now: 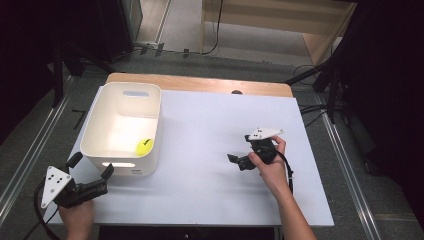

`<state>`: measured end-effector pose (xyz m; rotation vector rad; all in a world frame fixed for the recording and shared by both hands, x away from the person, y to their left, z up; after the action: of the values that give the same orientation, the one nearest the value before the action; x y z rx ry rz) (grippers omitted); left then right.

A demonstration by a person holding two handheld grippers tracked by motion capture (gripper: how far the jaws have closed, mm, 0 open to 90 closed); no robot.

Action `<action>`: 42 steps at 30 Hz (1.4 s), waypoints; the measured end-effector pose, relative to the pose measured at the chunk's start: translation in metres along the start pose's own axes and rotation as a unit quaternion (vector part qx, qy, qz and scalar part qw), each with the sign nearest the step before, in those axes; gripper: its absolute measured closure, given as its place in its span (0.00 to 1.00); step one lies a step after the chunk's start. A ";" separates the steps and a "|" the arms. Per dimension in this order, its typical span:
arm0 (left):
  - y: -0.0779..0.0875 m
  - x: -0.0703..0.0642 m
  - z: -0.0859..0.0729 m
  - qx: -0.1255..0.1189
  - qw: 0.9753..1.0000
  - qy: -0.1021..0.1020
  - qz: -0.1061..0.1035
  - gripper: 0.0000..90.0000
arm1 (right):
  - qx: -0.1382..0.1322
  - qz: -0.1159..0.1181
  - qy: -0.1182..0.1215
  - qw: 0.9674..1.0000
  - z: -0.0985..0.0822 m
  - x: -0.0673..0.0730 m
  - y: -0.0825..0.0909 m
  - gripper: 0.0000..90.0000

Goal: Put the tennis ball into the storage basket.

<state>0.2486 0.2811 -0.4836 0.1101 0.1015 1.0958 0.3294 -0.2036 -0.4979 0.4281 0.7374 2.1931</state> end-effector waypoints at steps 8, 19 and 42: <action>0.000 0.000 0.000 0.001 1.000 -0.001 0.000 0.00 | -0.001 -0.007 -0.009 1.000 -0.007 -0.006 0.007 0.00; 0.000 0.000 0.000 0.001 1.000 -0.001 0.000 0.00 | -0.005 -0.011 -0.017 1.000 -0.018 -0.009 0.012 0.00; 0.000 0.000 0.000 0.002 1.000 -0.002 0.001 0.00 | -0.018 -0.023 -0.035 0.999 -0.041 -0.018 0.025 0.00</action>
<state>0.2482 0.2809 -0.4837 0.1159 0.1002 1.0965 0.3057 -0.2455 -0.5154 0.4636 0.6634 2.1334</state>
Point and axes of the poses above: each handheld gripper's, and its own axes: y roughly backward along the jaws, z roughly out of its top, x roughly to its left, the point moved 3 cm from there along -y, roughly forward along the jaws, and after that the axes turned 4 degrees about -z, right-handed, at the moved point
